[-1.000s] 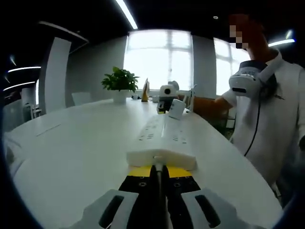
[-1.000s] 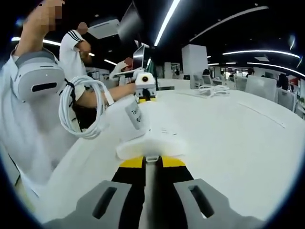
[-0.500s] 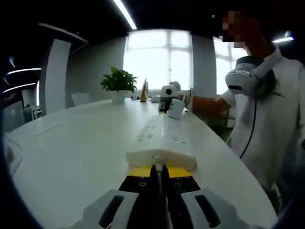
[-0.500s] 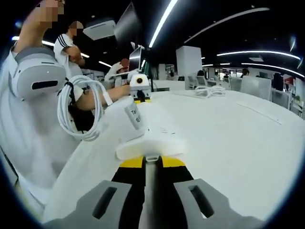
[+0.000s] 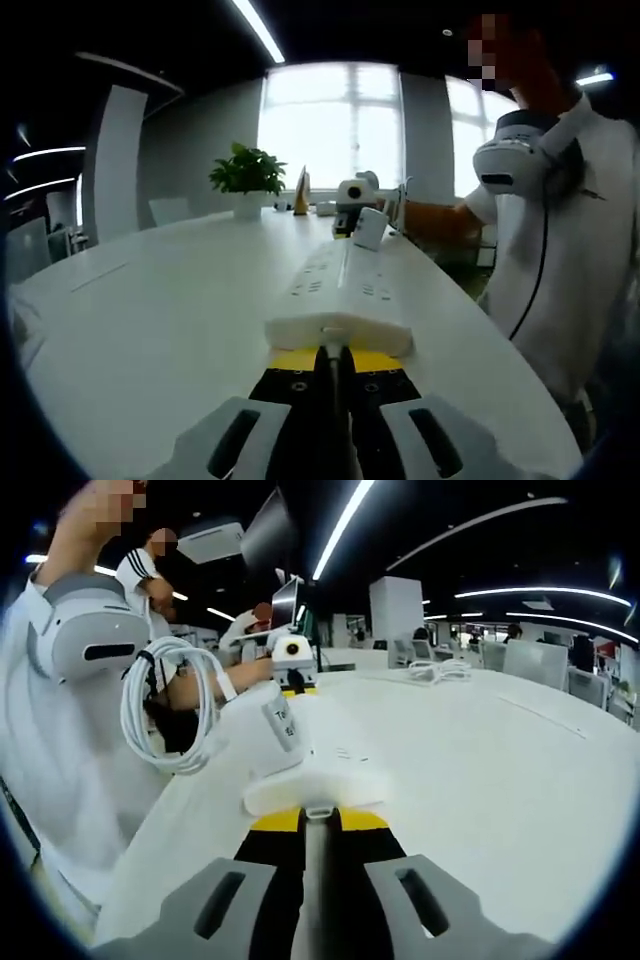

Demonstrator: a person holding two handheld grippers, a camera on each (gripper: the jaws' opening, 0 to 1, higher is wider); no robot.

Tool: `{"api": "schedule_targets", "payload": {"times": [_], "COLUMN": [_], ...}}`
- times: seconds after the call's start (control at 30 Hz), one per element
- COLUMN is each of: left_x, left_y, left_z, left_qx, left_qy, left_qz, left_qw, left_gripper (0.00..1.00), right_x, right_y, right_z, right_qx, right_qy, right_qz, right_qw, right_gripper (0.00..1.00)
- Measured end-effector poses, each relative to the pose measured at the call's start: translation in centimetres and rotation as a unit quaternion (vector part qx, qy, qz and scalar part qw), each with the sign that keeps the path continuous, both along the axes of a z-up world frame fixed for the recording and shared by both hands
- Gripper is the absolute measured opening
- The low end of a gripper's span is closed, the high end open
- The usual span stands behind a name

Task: Straighten the power strip on the desk, plug the charger into it

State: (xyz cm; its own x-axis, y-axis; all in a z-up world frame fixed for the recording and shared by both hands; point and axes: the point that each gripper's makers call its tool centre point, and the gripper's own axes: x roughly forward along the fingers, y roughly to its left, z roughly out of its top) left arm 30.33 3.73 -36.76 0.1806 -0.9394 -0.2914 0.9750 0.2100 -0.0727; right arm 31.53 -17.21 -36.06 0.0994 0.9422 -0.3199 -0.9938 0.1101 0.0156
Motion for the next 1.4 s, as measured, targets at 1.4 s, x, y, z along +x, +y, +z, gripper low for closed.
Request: {"api": "schedule_targets", "payload": {"times": [1.4], "left_x": [0.0], "left_y": [-1.0], "left_z": [0.2], "left_qx": [-0.010], "left_qy": [-0.006], "left_qz": [0.011], "left_qw": [0.9999], "left_gripper": [0.12], "right_x": [1.4], "right_y": [-1.5], "right_z": [0.0], "right_qx": [0.010], "right_qy": [-0.025], "right_qz": [-0.038], "right_qw": [0.9989], "right_gripper": [0.24]}}
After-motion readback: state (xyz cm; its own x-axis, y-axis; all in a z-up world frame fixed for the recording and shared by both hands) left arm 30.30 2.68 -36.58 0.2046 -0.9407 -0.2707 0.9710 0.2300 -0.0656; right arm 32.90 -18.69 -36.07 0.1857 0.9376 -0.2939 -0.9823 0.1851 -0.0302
